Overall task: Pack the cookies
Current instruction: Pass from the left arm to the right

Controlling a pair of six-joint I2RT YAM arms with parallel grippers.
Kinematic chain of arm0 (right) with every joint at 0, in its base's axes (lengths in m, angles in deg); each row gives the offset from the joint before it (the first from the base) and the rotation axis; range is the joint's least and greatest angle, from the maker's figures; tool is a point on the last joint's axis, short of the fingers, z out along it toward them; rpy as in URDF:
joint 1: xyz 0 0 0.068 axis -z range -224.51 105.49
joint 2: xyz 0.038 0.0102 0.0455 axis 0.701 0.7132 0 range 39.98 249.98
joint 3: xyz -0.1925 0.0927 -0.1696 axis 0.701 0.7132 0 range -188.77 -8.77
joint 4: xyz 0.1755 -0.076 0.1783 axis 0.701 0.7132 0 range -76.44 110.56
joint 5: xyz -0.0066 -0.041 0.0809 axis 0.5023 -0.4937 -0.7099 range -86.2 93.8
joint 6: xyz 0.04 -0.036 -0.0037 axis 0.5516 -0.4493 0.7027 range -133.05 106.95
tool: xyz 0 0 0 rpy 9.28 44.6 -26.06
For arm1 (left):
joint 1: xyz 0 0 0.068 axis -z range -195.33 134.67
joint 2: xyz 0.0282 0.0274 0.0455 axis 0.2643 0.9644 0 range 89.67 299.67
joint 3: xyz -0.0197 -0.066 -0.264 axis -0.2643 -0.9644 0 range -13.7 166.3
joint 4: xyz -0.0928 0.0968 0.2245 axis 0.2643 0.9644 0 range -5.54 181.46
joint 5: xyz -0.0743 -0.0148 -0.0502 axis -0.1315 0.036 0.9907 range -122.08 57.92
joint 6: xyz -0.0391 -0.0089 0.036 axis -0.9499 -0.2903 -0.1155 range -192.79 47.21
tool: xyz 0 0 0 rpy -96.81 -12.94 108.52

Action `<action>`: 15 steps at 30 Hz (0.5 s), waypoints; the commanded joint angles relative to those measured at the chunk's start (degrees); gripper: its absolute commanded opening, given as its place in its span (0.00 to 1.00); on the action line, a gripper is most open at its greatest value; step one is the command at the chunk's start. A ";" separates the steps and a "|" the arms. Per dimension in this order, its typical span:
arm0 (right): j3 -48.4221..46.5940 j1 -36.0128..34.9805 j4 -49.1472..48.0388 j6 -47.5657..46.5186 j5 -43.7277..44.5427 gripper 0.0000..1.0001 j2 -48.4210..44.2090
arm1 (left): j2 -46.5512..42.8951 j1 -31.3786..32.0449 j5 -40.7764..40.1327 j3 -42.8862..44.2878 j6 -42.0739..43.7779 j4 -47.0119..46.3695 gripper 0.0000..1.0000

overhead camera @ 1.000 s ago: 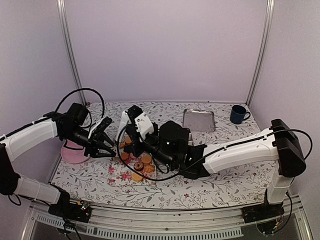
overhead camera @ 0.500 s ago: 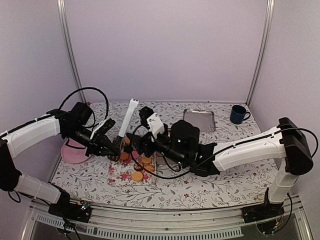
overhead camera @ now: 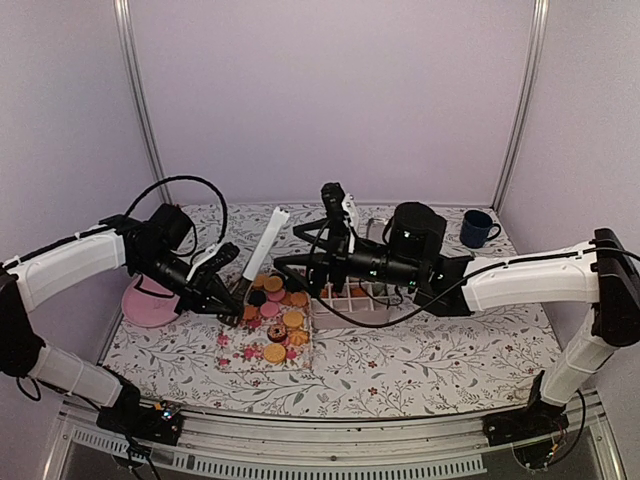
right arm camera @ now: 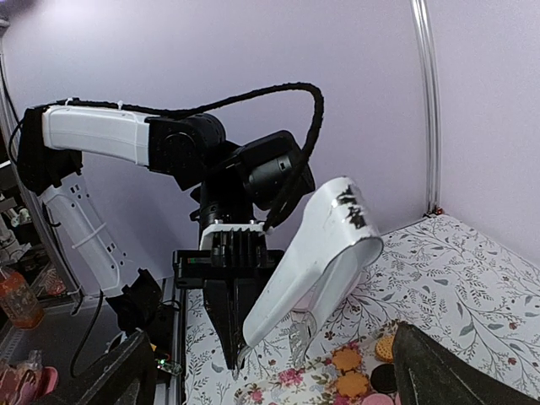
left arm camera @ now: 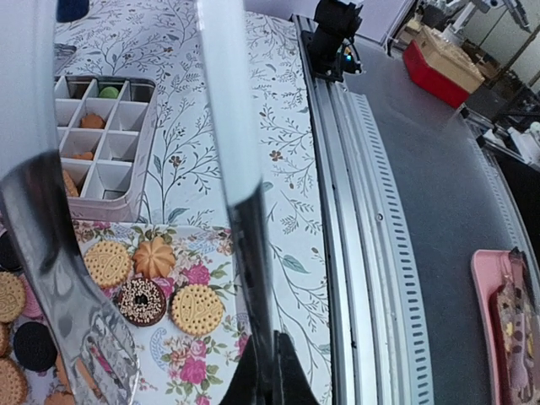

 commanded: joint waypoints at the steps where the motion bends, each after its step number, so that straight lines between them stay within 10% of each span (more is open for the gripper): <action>1: -5.69 2.33 1.84 3.81 -11.27 0.99 4.66 | 0.12 1.95 -0.46 2.07 0.36 0.71 0.00; 7: -10.03 2.36 2.74 4.70 -17.54 0.99 9.20 | 0.19 2.64 -1.68 2.18 0.72 0.84 0.00; 15: -14.69 1.66 3.09 8.17 -19.65 0.74 14.17 | 0.24 2.90 -3.34 1.76 0.84 0.02 0.00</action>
